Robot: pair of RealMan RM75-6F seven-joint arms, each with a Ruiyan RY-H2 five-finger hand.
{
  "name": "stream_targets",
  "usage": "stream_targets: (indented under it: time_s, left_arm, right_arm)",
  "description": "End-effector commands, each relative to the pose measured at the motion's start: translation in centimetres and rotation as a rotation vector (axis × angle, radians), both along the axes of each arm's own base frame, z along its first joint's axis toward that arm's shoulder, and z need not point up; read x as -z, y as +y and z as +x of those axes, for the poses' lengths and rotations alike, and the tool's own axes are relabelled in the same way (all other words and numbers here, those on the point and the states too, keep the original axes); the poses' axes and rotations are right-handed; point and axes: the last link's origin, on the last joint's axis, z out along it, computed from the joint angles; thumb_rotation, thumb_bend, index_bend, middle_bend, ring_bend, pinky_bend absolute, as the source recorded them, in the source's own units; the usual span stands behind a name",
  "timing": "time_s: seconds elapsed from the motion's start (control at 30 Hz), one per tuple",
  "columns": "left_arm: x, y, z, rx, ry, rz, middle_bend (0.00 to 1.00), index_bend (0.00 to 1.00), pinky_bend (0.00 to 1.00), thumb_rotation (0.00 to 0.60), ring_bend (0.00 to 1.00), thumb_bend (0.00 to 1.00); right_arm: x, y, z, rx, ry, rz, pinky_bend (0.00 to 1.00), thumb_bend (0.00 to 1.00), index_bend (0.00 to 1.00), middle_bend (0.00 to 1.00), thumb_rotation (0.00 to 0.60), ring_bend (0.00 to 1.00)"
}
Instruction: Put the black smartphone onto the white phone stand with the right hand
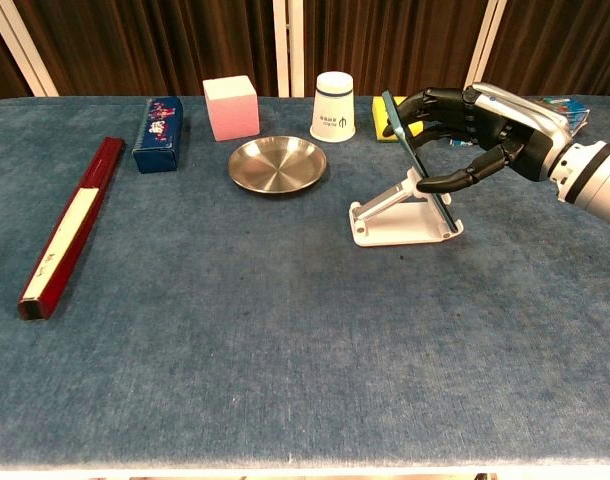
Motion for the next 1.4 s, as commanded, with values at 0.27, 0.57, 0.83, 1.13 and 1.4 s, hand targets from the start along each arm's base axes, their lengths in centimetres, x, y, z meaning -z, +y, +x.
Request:
stream_targets:
  time_s: [0.27,0.57,0.83,1.13,1.4]
  left_arm:
    - [0.1,0.0,0.0,0.002,-0.001,-0.004,0.24,0.22,0.00,0.600,0.10,0.10]
    - [-0.1,0.0,0.1,0.007,0.001,0.002,0.24,0.22,0.00,0.600,0.10,0.10]
    - [-0.1,0.4,-0.1,0.022,-0.005,0.005,0.24,0.22,0.00,0.600,0.10,0.10]
    - [0.1,0.2,-0.9,0.024,-0.018,0.012,0.24,0.22,0.00,0.600,0.10,0.10]
    - [0.2,-0.1,-1.4,0.029,-0.020,0.022,0.24,0.22,0.00,0.600,0.10,0.10]
  right_arm:
    - [-0.2,-0.1,-0.4,0.011,0.018,-0.015,0.23,0.19,0.31,0.30,0.600,0.15]
    - [-2.5,0.4,-1.6,-0.040,0.084,-0.115,0.09,0.19,0.11,0.19,0.600,0.03]
    - [-9.4,3.7,-5.7,-0.028,0.339,-0.426,0.04,0.18,0.04,0.16,0.600,0.00]
    - [-17.9,13.4,-8.6,0.329,0.674,-0.620,0.05,0.18,0.04,0.16,0.600,0.00]
    - [-19.7,19.7,-11.1,0.493,0.708,-0.541,0.06,0.18,0.03,0.12,0.600,0.00]
